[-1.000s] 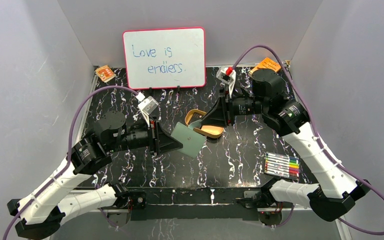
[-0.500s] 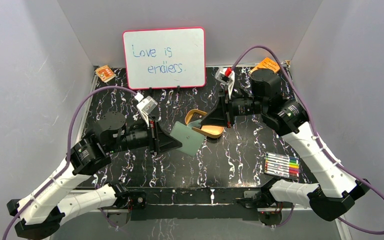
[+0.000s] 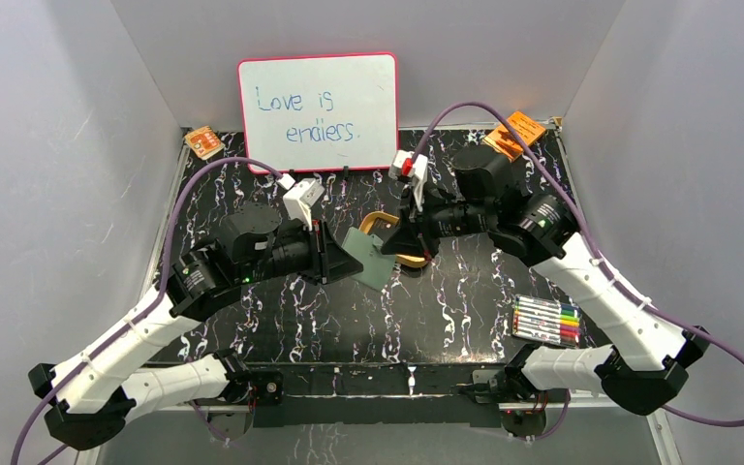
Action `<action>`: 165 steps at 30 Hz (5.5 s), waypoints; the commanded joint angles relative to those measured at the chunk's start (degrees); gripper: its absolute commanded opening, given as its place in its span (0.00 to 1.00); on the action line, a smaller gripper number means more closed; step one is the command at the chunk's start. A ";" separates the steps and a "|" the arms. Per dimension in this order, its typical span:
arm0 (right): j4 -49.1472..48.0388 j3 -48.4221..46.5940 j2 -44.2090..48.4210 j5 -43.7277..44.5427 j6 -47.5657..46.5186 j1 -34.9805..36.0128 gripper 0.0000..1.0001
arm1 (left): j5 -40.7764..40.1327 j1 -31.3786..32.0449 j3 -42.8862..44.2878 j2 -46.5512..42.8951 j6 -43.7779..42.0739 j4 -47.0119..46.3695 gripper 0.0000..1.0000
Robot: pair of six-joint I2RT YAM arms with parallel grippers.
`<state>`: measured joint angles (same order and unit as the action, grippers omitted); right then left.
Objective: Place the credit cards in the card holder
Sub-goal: Close the card holder.
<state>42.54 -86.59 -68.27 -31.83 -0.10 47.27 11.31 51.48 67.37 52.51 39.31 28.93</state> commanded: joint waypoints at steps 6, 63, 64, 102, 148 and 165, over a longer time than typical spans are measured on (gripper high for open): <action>-3.76 2.12 0.90 6.59 -0.69 2.24 0.00 | -1.71 -0.01 3.38 0.14 1.91 -1.62 0.00; -9.06 6.18 -0.42 10.57 3.88 7.75 0.00 | 1.17 -0.01 0.69 0.36 2.35 -5.24 0.00; -8.72 6.21 -0.46 11.03 3.76 8.05 0.00 | 1.09 -0.05 0.72 0.25 2.36 -5.31 0.00; -8.42 8.00 -2.65 17.46 4.47 13.54 0.00 | 9.12 -0.01 -0.65 -2.15 5.50 -14.92 0.00; -9.50 11.00 -5.55 13.60 4.84 14.07 0.00 | 15.67 0.01 0.80 -0.23 6.33 -18.99 0.00; -9.57 11.11 -6.99 13.20 5.09 15.56 0.00 | 16.90 0.00 1.07 0.24 7.33 -21.42 0.00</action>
<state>36.38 -77.14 -70.70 -13.85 4.08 59.81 15.00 50.04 64.20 53.91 43.46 33.30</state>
